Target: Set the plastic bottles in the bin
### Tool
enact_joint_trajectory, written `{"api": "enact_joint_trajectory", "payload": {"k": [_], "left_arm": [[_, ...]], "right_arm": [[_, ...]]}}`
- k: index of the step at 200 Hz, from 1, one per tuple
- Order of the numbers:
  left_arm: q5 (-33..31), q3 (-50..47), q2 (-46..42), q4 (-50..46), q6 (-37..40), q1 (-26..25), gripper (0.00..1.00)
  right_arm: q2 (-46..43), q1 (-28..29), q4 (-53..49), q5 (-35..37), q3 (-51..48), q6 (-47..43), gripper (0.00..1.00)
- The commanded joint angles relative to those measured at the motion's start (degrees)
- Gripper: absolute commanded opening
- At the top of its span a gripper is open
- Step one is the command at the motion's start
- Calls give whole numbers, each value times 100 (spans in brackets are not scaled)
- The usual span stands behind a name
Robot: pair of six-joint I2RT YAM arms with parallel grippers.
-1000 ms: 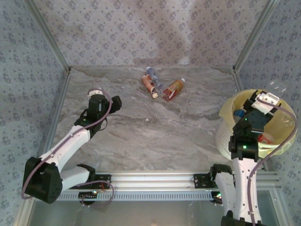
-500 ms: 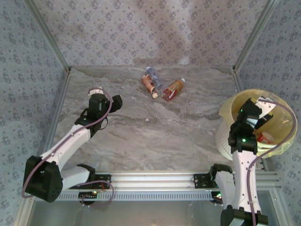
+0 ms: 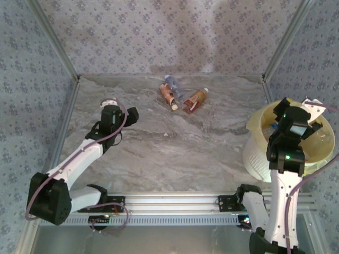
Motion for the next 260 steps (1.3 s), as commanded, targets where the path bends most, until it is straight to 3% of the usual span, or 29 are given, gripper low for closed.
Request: {"api": "enact_joint_trajectory", "payload": {"k": [1, 15, 44, 64, 78, 107, 144, 209, 260], "left_arm": [[81, 232, 38, 128, -46, 27, 98], [88, 252, 26, 97, -59, 32, 98], [66, 254, 24, 40, -81, 27, 98], [76, 256, 50, 57, -122, 27, 98], [91, 286, 91, 33, -171, 28, 98], [224, 450, 245, -121, -274, 27, 98], [392, 508, 360, -174, -376, 27, 98], [986, 283, 163, 5, -275, 36, 98], [993, 233, 46, -235, -145, 43, 98]], "right_arm": [[225, 8, -309, -1150, 143, 183, 93], [252, 51, -113, -1743, 124, 195, 100], [279, 327, 317, -2935, 133, 248, 100], [399, 856, 586, -3600, 200, 49, 100], [574, 1362, 726, -3695, 245, -132, 100], [1260, 2457, 979, -3155, 351, -315, 100], [2635, 3265, 1332, -2319, 720, 86, 100], [5160, 3610, 1483, -933, 1687, 1843, 100], [6914, 3566, 512, -354, 3036, 3236, 100]]}}
